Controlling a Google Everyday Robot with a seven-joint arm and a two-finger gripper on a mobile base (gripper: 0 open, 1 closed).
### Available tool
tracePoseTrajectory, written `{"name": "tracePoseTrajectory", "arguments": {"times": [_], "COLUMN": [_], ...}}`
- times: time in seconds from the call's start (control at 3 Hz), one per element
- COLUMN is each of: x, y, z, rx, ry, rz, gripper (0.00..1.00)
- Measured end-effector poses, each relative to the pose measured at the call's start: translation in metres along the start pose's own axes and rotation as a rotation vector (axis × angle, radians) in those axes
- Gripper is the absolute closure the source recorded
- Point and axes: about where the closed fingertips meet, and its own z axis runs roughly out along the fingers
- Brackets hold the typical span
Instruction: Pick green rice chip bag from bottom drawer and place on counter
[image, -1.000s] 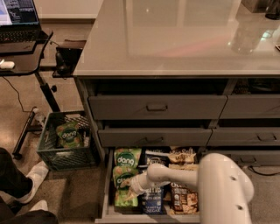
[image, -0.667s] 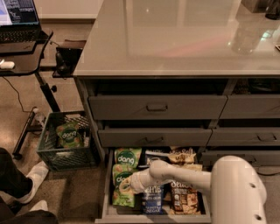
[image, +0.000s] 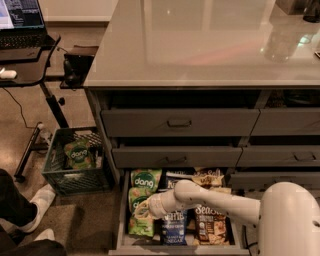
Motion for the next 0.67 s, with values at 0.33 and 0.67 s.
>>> {"name": "tracePoseTrajectory", "arguments": {"times": [0.33, 0.67], "x": [-0.0004, -0.0003], "y": [0.0003, 0.0003], "z": [-0.0001, 0.0], "rx": [0.0, 0.0], "ry": [-0.001, 0.0], "rz": [0.0, 0.0], "gripper": [0.81, 0.58]}}
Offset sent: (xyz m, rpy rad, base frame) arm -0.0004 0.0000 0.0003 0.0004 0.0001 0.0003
